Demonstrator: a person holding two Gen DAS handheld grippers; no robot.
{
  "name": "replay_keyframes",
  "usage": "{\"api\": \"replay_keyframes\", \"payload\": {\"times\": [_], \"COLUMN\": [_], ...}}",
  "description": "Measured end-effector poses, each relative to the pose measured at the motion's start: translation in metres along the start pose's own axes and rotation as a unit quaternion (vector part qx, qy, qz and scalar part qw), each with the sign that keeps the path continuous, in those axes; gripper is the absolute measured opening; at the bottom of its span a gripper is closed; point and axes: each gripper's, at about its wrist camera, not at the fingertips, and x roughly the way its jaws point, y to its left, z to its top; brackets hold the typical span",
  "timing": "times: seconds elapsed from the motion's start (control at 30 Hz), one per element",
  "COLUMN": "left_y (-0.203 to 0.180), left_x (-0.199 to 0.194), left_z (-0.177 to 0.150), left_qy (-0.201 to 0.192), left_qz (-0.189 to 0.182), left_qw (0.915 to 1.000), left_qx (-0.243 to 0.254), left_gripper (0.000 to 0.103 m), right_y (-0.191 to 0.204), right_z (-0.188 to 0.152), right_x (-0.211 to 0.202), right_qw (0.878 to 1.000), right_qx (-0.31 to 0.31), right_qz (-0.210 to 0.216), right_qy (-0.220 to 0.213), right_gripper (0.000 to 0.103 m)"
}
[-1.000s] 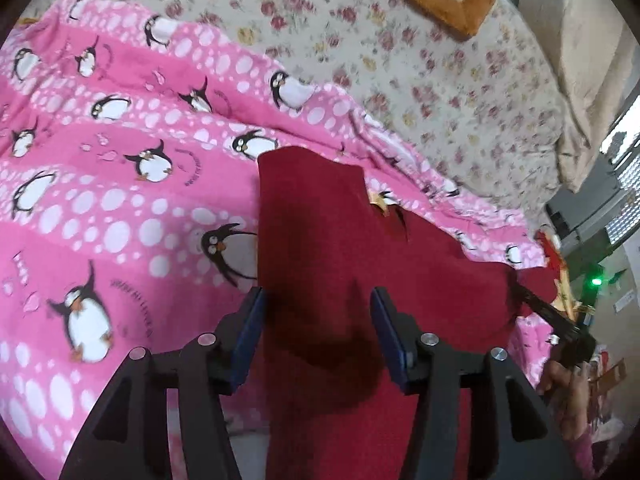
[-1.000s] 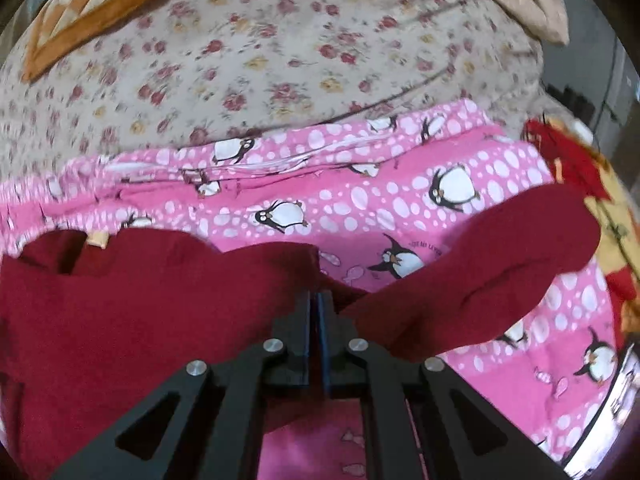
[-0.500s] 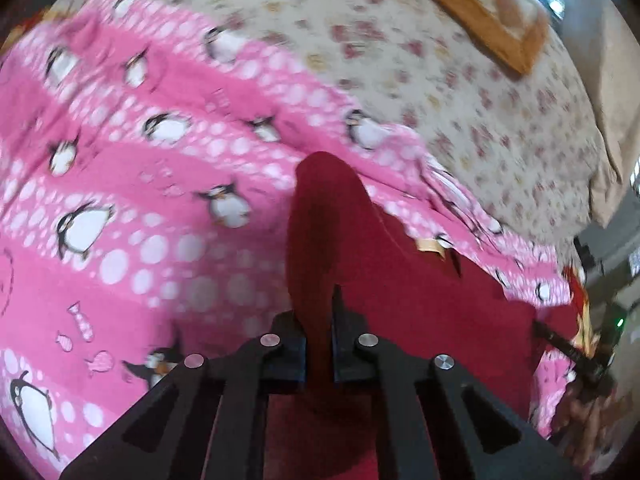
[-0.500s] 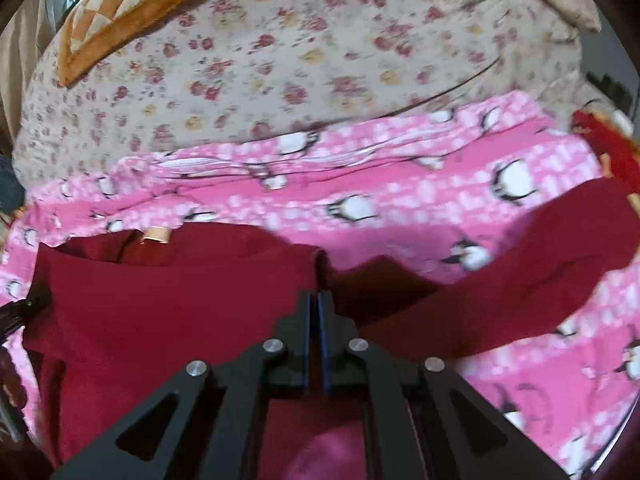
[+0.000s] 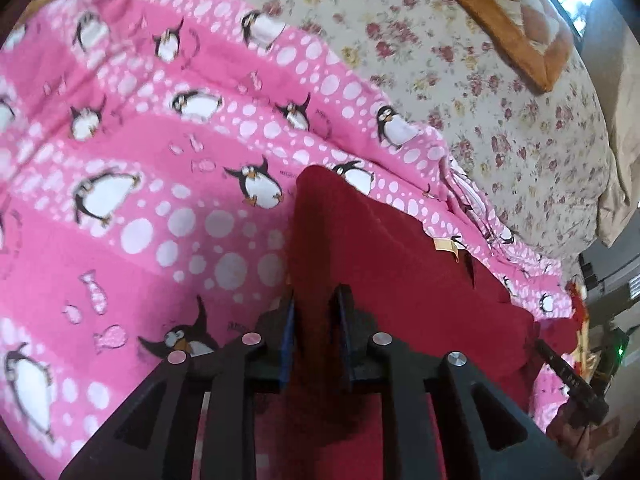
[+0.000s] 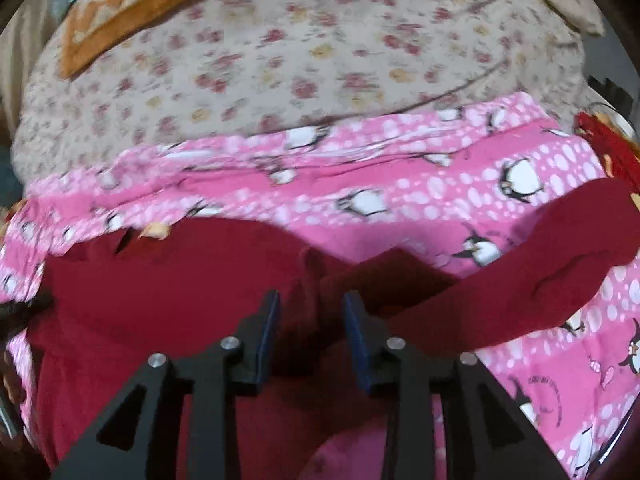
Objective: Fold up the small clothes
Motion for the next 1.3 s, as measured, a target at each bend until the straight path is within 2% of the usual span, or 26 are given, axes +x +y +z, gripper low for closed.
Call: {"api": "replay_keyframes", "payload": {"times": [0.03,0.13,0.27,0.4,0.5,0.6,0.77,0.87,1.03,1.1,1.17,1.3], "left_y": [-0.005,-0.019,-0.040,-0.066,-0.082,-0.091,-0.076,-0.069,-0.072,-0.073,-0.072,-0.065], "left_x": [-0.005,-0.023,-0.046,-0.057,-0.046,-0.026,0.011,0.017,0.019,0.020,0.020,0.020], "left_z": [-0.001,-0.007,-0.014,-0.021,-0.031,-0.044,-0.061,-0.066,-0.070,-0.070,-0.070,-0.069], "left_qy": [-0.006,-0.027,-0.050,-0.062,-0.045,-0.027,0.006,-0.003,-0.018,-0.020,-0.020,-0.021], "left_qz": [0.005,0.011,-0.003,-0.023,-0.034,-0.024,-0.007,-0.019,-0.014,-0.014,-0.019,-0.035], "left_qw": [1.0000,0.9994,0.9980,0.9960,0.9955,0.9955,0.9976,0.9976,0.9959,0.9955,0.9958,0.9964], "left_qx": [0.006,0.021,0.040,0.060,0.076,0.087,0.069,0.067,0.087,0.092,0.088,0.075], "left_gripper": [0.000,0.005,0.006,0.013,0.014,0.014,0.014,0.014,0.014,0.014,0.016,0.016], "right_y": [0.005,0.019,0.012,0.013,0.016,0.019,0.010,0.007,0.001,-0.004,-0.014,-0.025], "right_z": [-0.003,-0.014,-0.016,-0.014,-0.015,-0.018,-0.030,-0.034,-0.031,-0.028,-0.026,-0.026], "right_x": [0.001,0.014,0.017,-0.003,-0.016,-0.015,0.010,0.010,0.001,-0.006,-0.010,-0.001], "right_qw": [1.000,0.997,0.998,0.998,0.998,0.997,0.996,0.998,0.999,1.000,1.000,1.000], "right_qx": [-0.011,-0.061,-0.048,-0.053,-0.059,-0.070,-0.067,-0.061,-0.037,-0.024,-0.007,0.020], "right_qz": [-0.003,-0.048,-0.039,-0.044,-0.036,-0.036,-0.042,-0.033,-0.003,0.005,-0.001,0.002], "right_qy": [0.002,0.009,0.017,-0.002,-0.009,0.000,0.031,0.015,0.003,-0.007,-0.019,-0.008], "right_gripper": [0.038,0.041,0.041,0.041,0.041,0.042,0.044,0.047,0.049,0.052,0.061,0.061]}}
